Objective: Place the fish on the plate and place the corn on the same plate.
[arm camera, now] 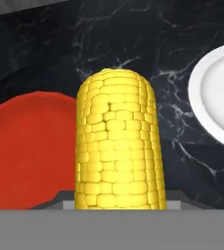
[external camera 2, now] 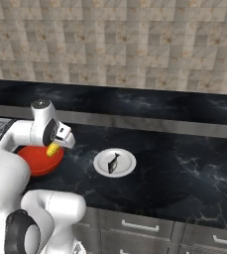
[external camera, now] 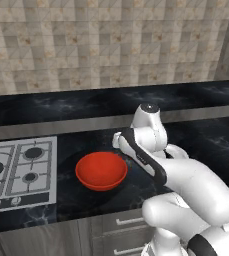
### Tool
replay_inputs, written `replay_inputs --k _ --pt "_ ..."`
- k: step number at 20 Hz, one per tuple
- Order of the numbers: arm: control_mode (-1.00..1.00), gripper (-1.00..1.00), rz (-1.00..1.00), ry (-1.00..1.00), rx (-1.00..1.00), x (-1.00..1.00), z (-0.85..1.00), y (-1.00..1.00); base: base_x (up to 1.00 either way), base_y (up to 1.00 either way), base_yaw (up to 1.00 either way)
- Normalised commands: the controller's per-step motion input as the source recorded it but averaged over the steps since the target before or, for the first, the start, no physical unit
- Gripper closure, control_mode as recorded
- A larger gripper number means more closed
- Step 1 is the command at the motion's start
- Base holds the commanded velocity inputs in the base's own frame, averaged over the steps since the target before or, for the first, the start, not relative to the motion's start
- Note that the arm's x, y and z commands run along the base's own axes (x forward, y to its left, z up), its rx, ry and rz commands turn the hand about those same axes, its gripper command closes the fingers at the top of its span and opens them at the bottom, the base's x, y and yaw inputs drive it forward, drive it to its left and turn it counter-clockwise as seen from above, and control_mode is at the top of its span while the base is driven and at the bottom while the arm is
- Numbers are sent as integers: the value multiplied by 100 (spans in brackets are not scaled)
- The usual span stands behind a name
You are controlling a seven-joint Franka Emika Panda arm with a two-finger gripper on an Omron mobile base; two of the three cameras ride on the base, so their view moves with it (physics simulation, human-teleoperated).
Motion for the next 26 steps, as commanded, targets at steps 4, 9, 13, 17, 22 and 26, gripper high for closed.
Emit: replay_inputs --k 4,9,13,17,22,26 --pt "-100 100 0 1 0 14 0 -68 0 0 0" --pt "-100 100 0 4 0 35 -1 -66 0 0 0" --pt "-100 100 0 3 0 31 0 -66 0 0 0" --pt "-100 100 0 4 0 35 -4 -56 0 0 0" --pt "-100 100 0 4 0 36 -14 -54 0 0 0" --pt "-100 100 0 1 0 33 -28 -46 0 0 0"
